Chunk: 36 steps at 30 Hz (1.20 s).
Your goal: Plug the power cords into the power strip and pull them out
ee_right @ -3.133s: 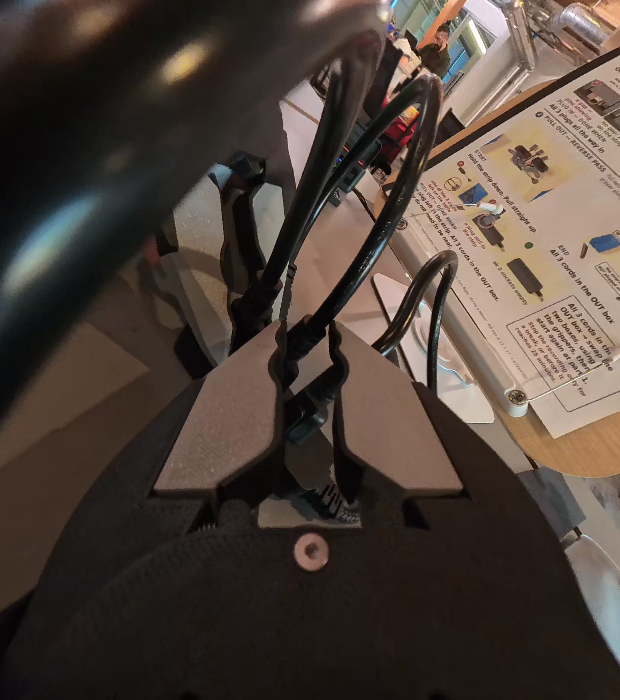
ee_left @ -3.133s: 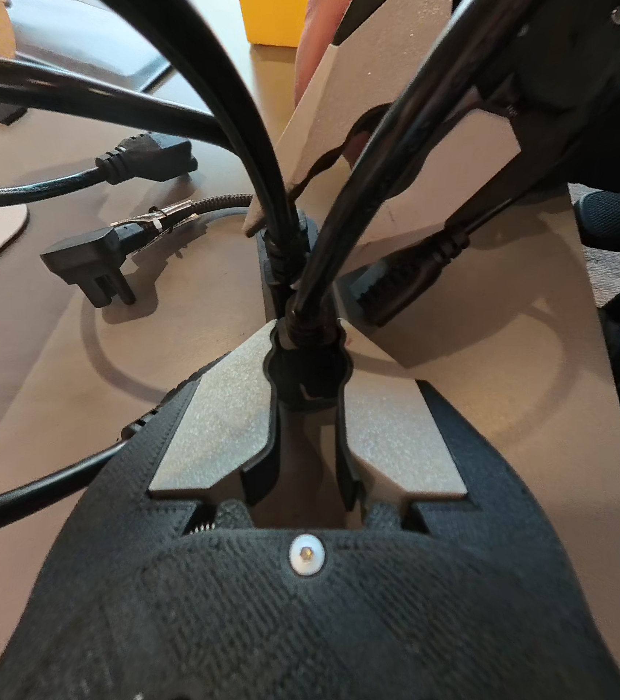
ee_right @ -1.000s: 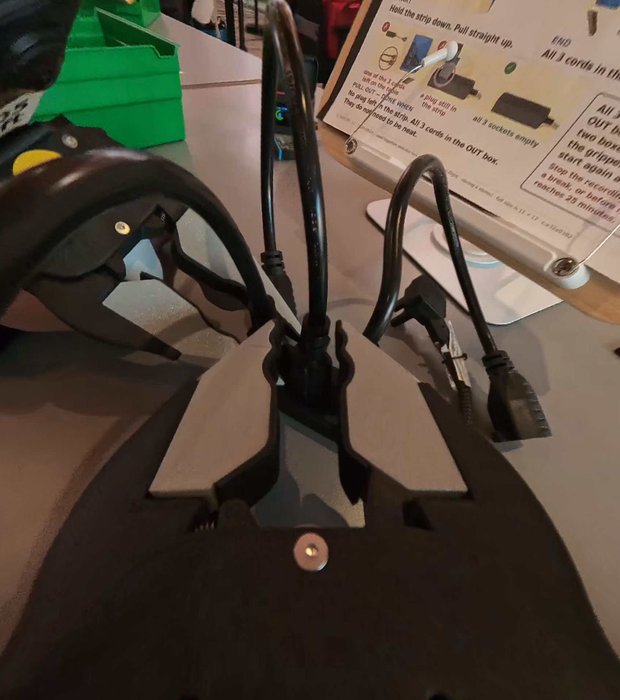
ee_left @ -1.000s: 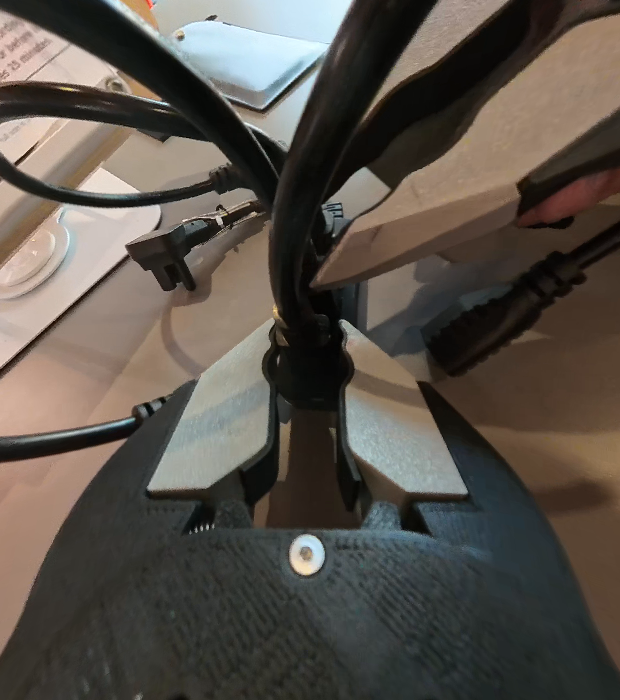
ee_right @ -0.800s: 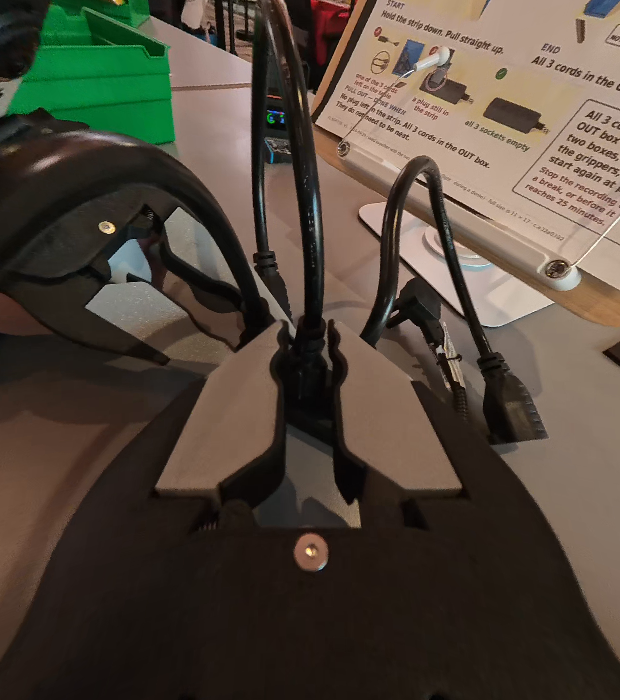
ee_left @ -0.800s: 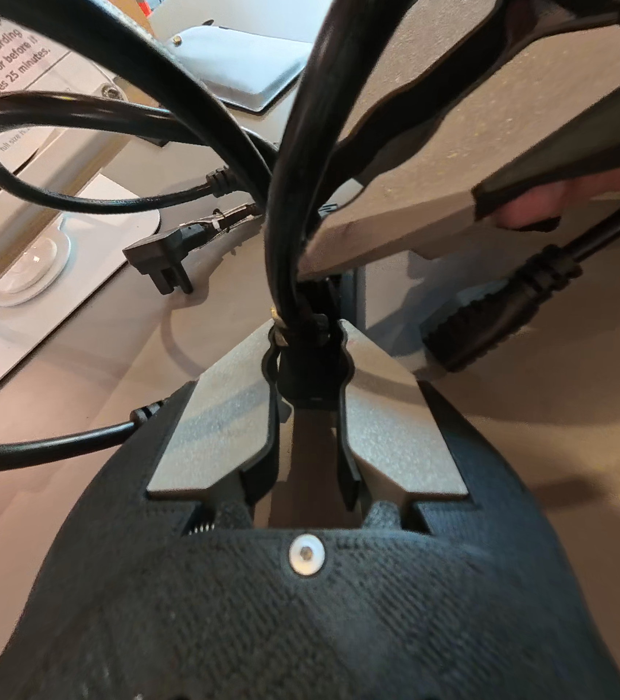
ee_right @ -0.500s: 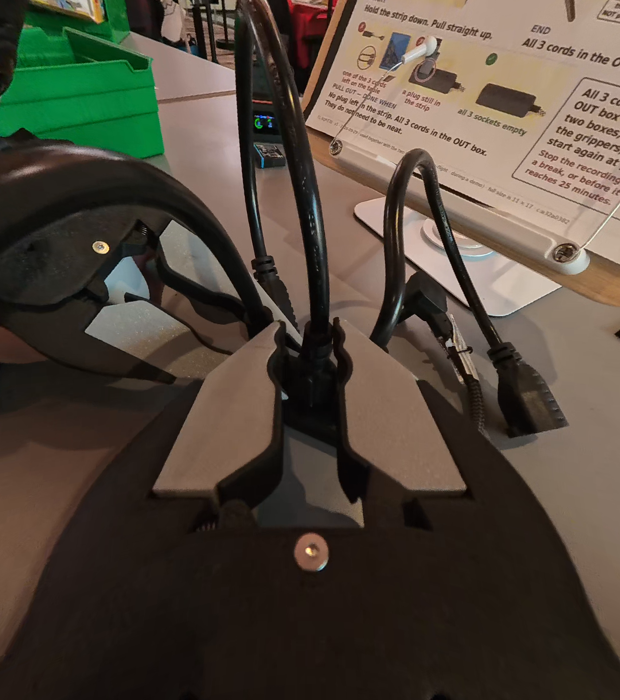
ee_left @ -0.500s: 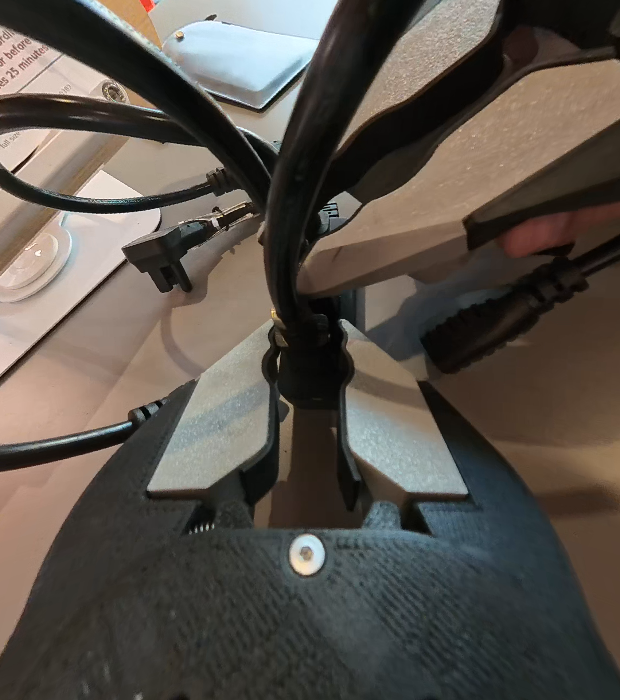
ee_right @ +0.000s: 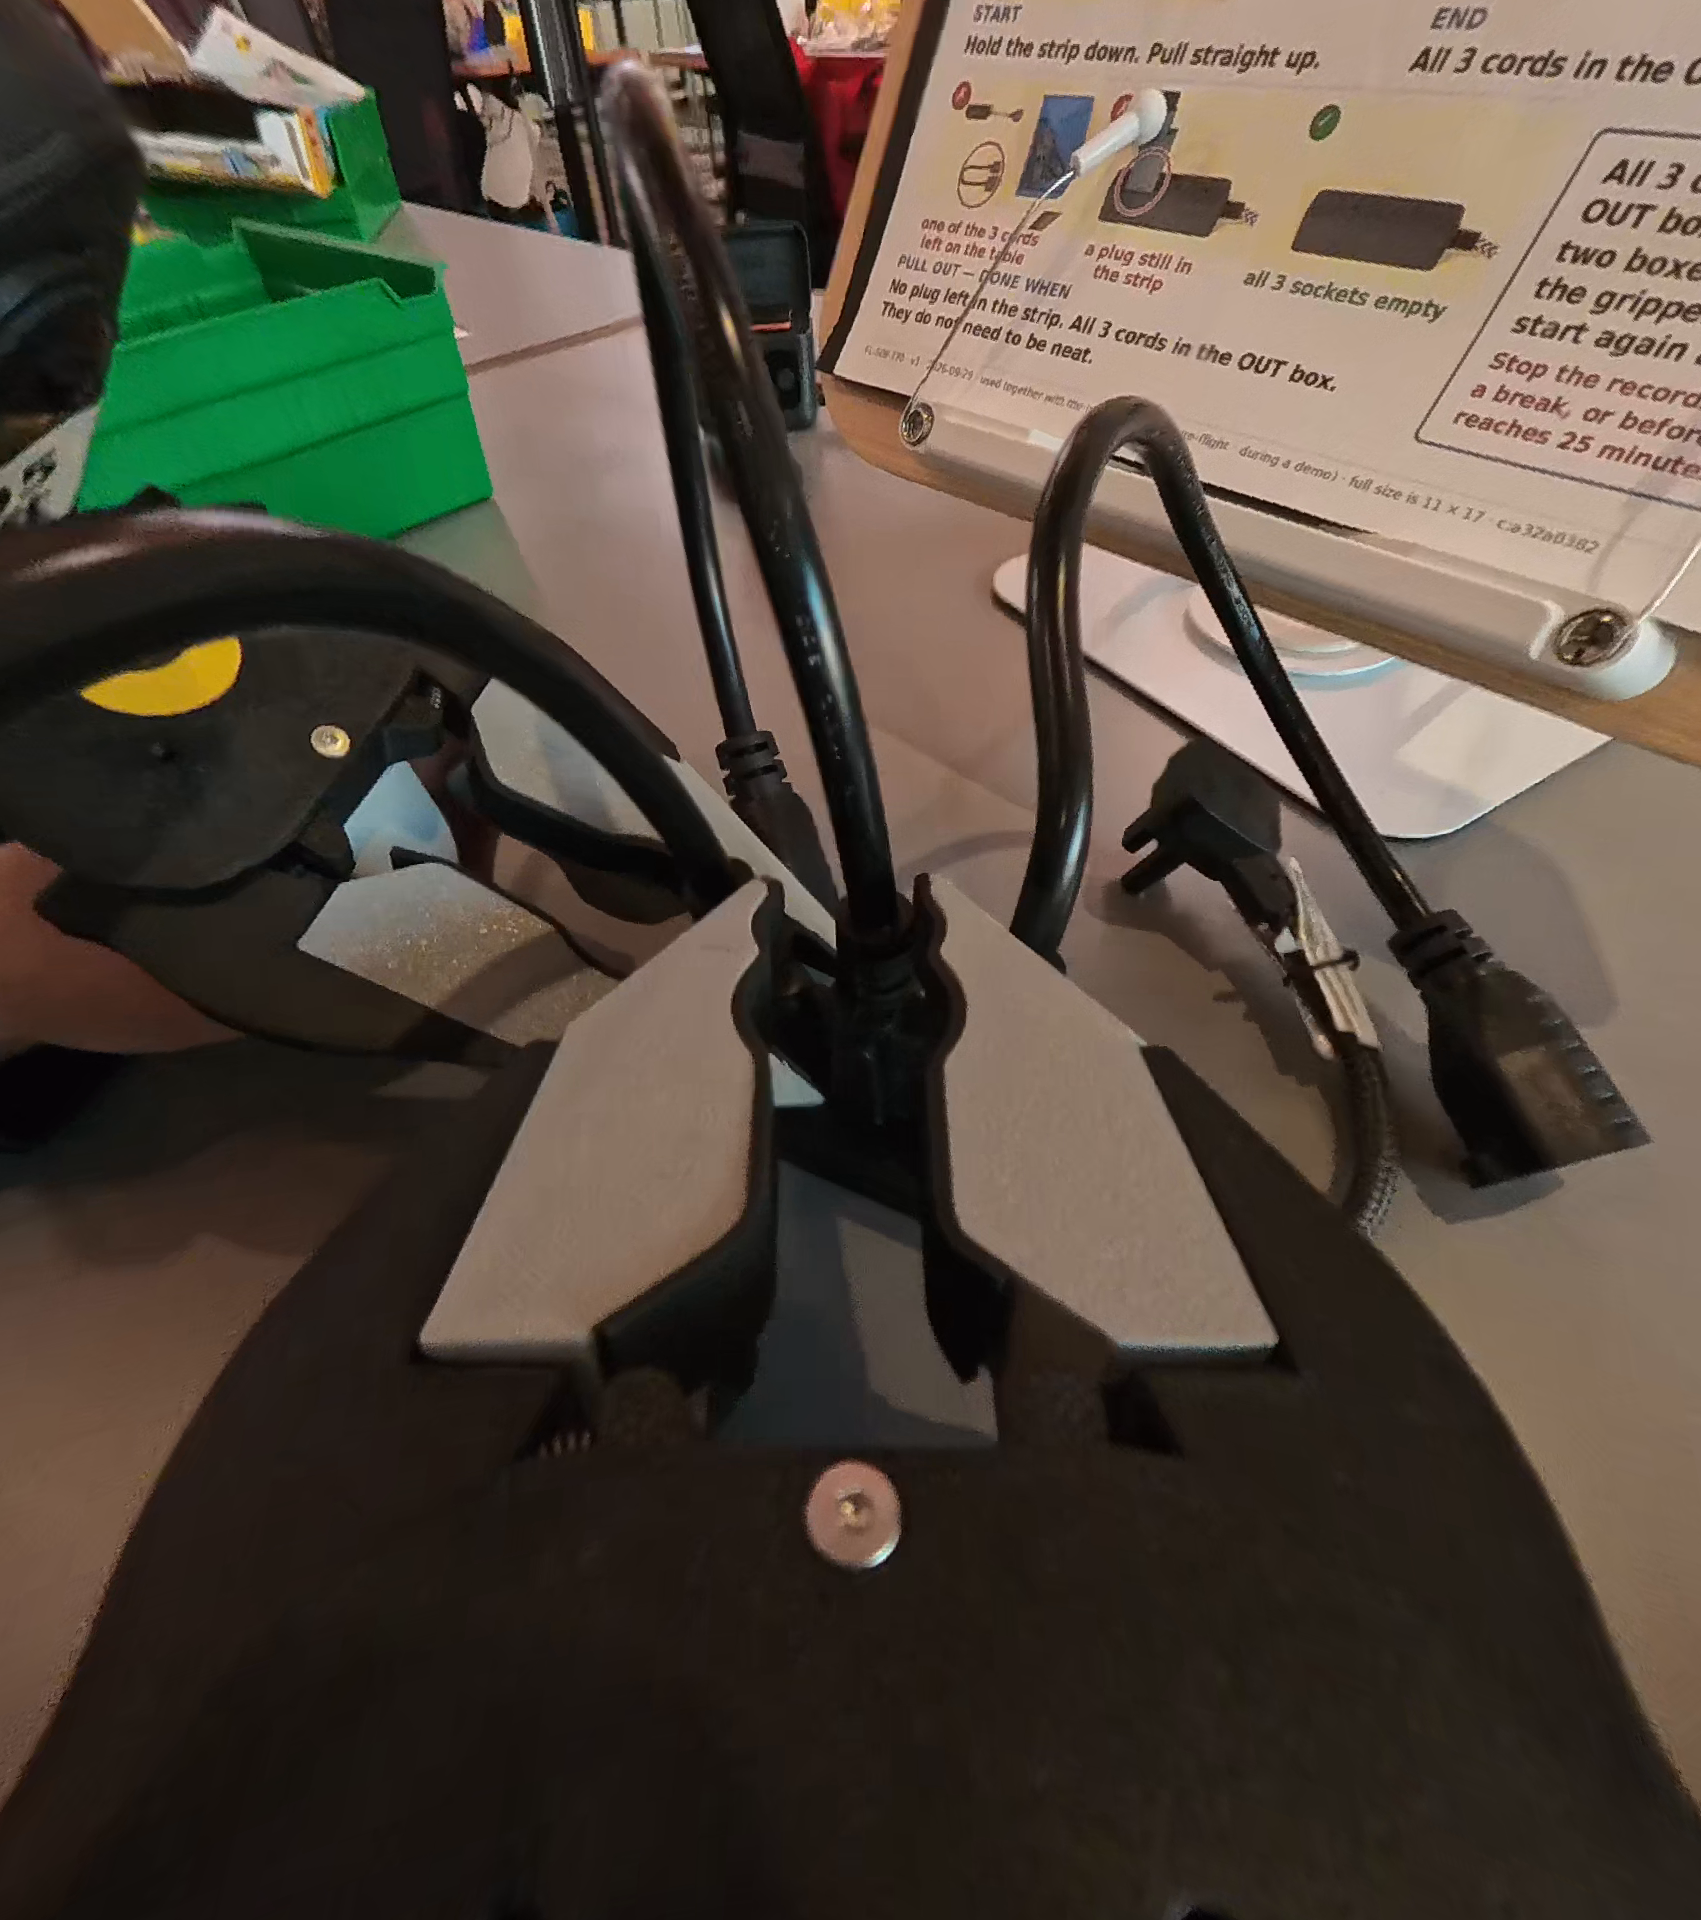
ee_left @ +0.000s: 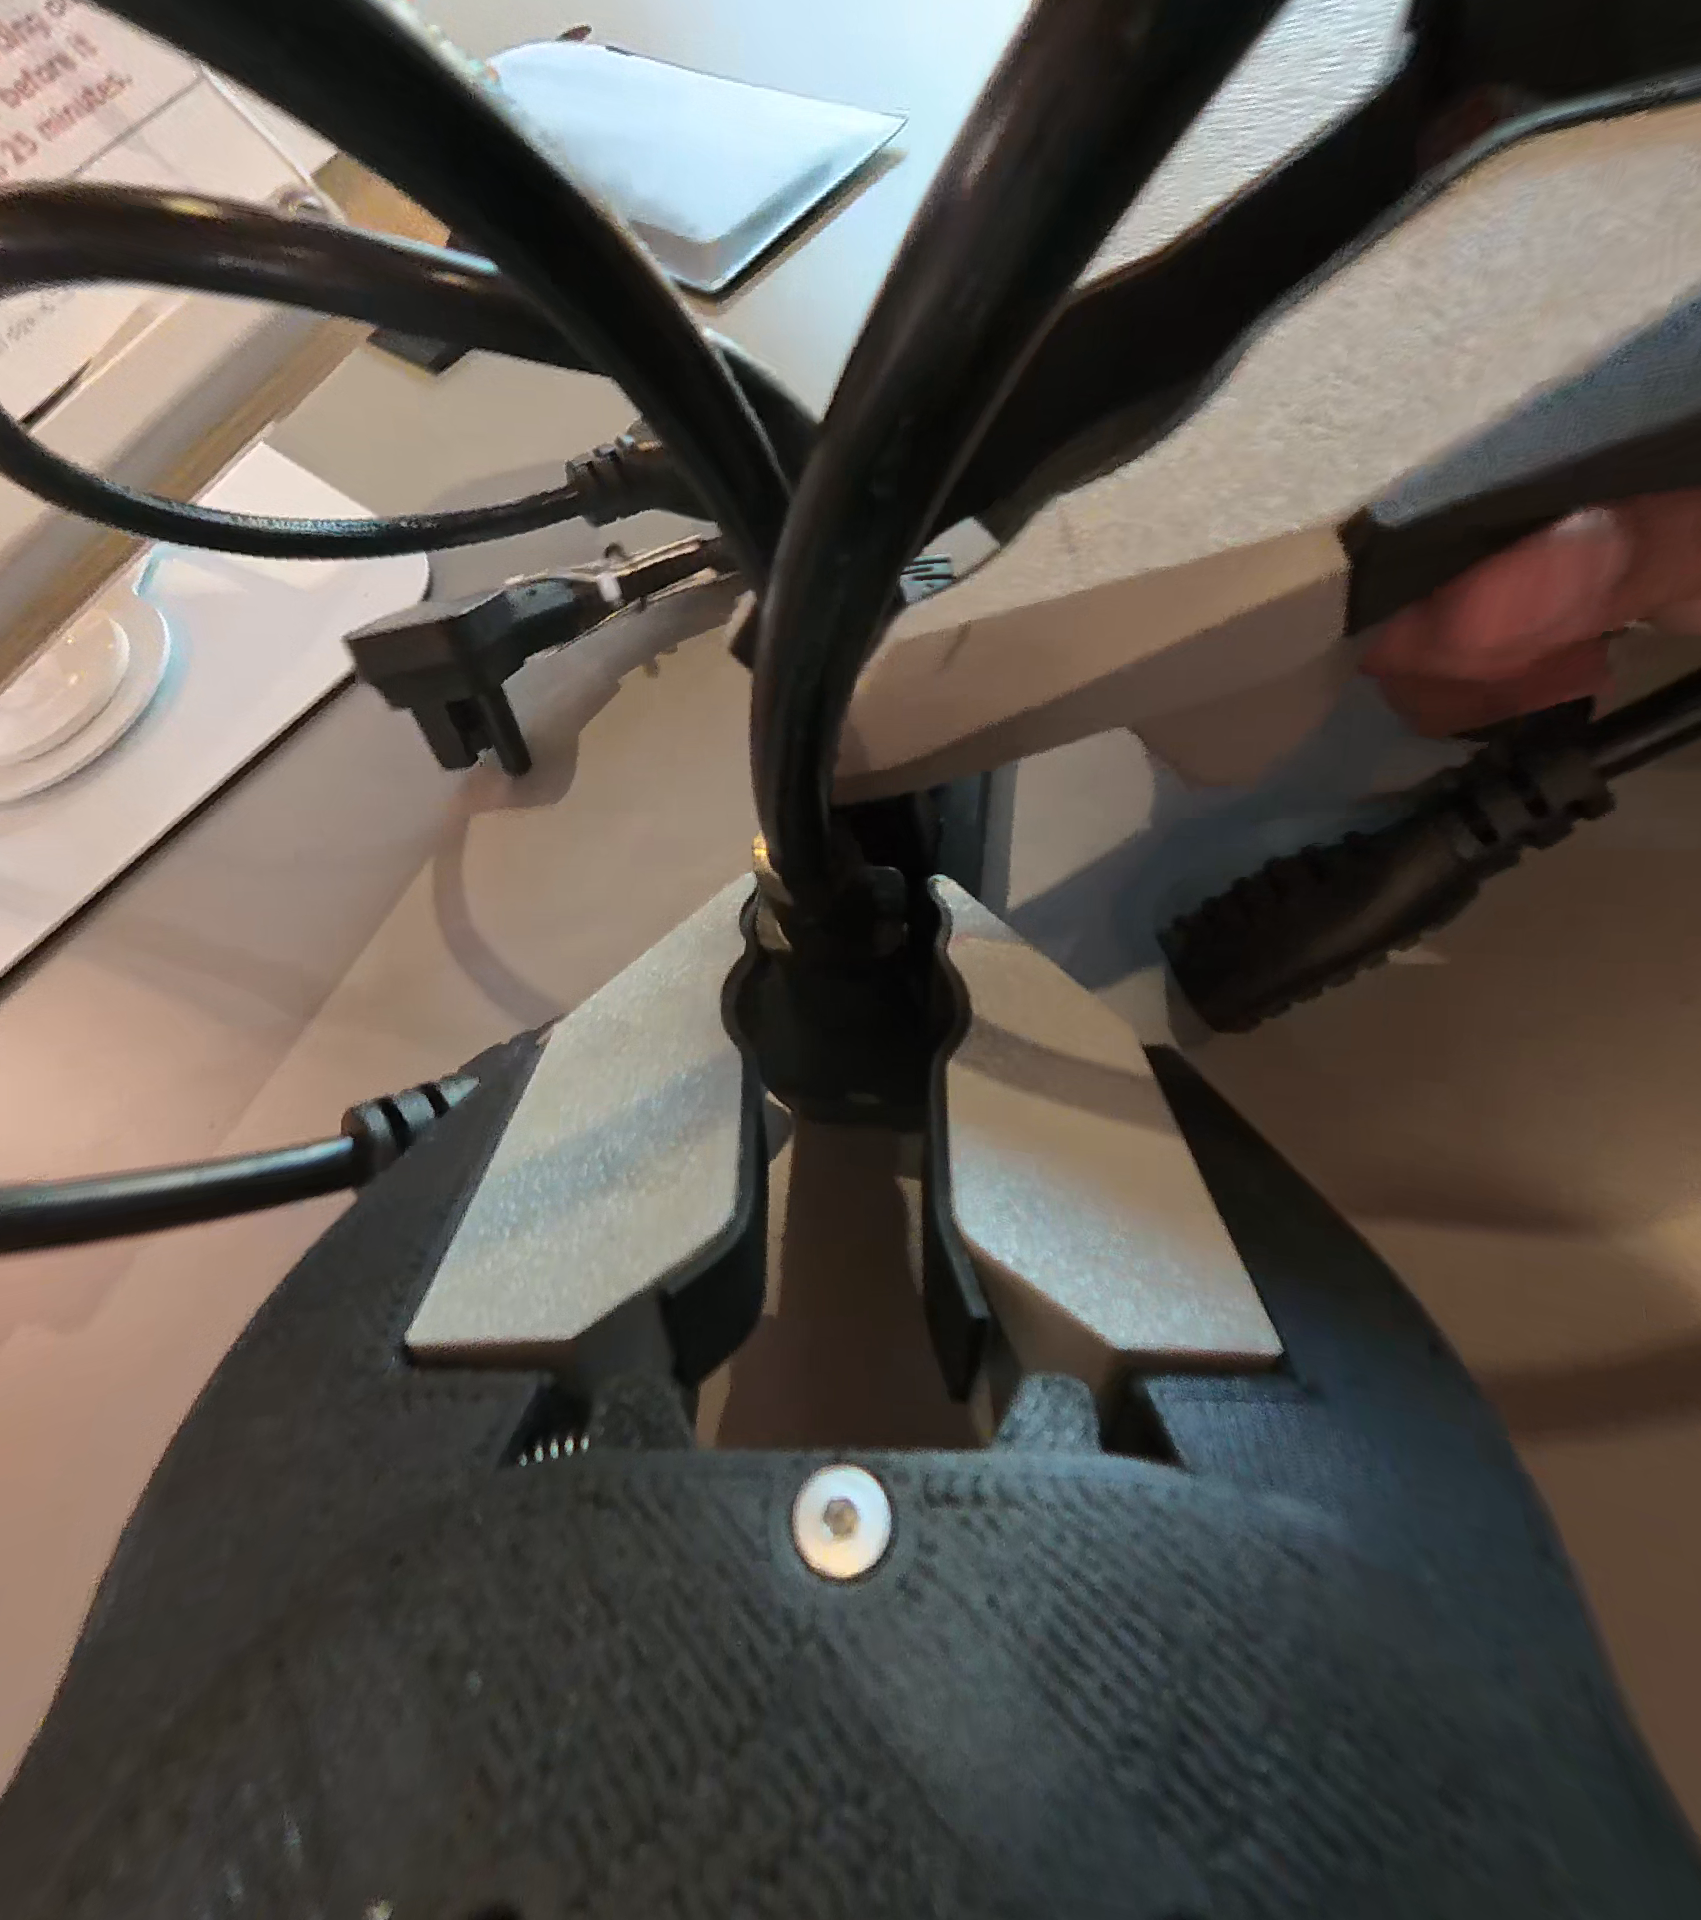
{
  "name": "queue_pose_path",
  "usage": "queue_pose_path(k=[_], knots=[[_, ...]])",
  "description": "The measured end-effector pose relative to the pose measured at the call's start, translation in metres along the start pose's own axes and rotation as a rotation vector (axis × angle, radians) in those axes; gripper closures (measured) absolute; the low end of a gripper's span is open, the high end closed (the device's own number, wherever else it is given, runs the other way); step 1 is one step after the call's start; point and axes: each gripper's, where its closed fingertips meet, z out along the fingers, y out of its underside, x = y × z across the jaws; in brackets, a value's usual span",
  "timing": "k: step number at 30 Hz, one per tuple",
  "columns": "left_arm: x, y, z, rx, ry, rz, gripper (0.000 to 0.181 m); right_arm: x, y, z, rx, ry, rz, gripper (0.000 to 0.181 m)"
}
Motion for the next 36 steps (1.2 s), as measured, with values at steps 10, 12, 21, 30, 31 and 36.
queue_pose_path(k=[10, 12, 21, 30, 31, 36], knots=[[-0.016, 0.004, -0.001, -0.015, -0.055, -0.065, 0.156, 0.004, 0.012, 0.006, -0.052, 0.079, -0.097, 0.160], [-0.013, 0.004, -0.001, -0.013, -0.048, -0.044, 0.155, 0.008, 0.011, 0.006, -0.041, 0.089, -0.091, 0.168], [0.004, 0.001, -0.001, -0.012, 0.015, -0.009, 0.156, 0.010, 0.007, 0.009, -0.010, 0.057, -0.033, 0.167], [0.005, 0.002, 0.004, -0.025, 0.074, -0.065, 0.150, 0.008, 0.007, 0.013, -0.018, -0.034, -0.089, 0.169], [0.004, 0.001, 0.005, -0.023, 0.063, -0.046, 0.150, 0.008, 0.007, 0.013, -0.019, -0.041, -0.095, 0.169], [0.004, 0.002, 0.007, -0.064, 0.066, -0.029, 0.150, 0.009, 0.007, 0.010, -0.025, -0.051, -0.151, 0.170]])
